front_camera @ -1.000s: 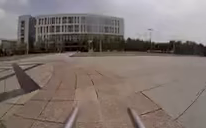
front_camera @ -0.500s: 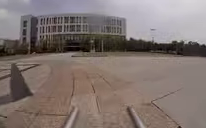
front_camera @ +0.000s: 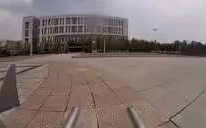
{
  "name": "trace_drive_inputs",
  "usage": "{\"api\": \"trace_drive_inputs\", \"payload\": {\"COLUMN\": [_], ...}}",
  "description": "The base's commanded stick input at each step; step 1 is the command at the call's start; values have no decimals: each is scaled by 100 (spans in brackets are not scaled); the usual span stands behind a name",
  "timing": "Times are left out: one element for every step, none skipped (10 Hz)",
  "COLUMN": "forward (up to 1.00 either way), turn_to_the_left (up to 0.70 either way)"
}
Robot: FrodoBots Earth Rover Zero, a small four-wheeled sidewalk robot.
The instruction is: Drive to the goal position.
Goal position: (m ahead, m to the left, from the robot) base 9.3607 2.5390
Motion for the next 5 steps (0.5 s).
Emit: {"api": "trace_drive_inputs", "payload": {"forward": [69,69,69,69,69], "turn_to_the_left": [0,0,0,0,0]}}
